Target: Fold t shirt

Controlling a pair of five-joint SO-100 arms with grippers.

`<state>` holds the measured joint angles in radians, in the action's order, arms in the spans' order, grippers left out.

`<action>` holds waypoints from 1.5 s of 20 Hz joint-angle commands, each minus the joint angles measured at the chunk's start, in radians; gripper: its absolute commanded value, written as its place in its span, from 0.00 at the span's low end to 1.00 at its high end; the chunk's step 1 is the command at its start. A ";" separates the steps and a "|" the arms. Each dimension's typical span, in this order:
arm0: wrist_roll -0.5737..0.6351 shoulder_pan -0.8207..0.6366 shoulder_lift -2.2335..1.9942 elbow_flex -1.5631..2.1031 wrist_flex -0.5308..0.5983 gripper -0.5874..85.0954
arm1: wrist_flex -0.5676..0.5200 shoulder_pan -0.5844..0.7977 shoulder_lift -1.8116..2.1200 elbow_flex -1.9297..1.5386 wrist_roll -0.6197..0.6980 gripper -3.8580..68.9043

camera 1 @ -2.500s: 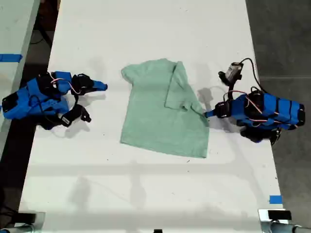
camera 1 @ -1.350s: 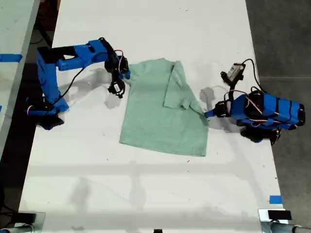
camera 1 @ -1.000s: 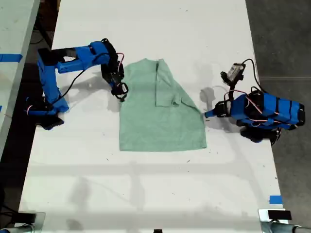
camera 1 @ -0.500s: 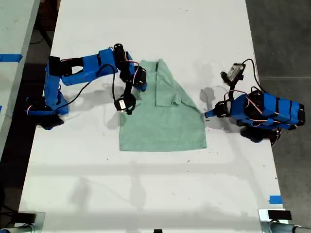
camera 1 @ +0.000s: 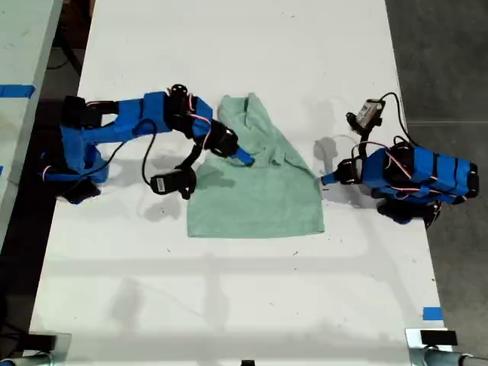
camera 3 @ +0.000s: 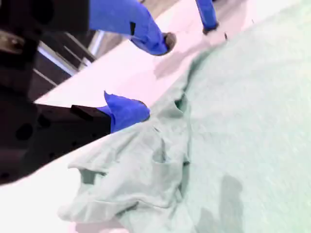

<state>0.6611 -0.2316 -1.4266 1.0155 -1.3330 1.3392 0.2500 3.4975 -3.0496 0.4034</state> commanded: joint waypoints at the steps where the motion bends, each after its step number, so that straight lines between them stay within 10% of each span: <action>1: -0.083 -0.087 -0.380 0.069 -0.031 0.07 | 0.002 -0.002 0.003 -0.058 -0.003 0.04; 9: -0.382 -0.198 -1.623 1.405 0.244 0.00 | 0.000 -0.002 0.003 -0.058 0.002 0.04; 14: -0.362 -0.250 -1.899 2.048 0.506 0.00 | 0.000 -0.002 0.003 -0.058 -0.005 0.04; 30: -0.437 -0.311 -2.172 2.272 0.388 0.00 | -0.009 -0.018 0.003 -0.060 -0.017 0.04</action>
<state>0.2424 -0.5308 -3.5880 3.2505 -0.9403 1.3376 0.2393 3.4975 -3.0496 0.4019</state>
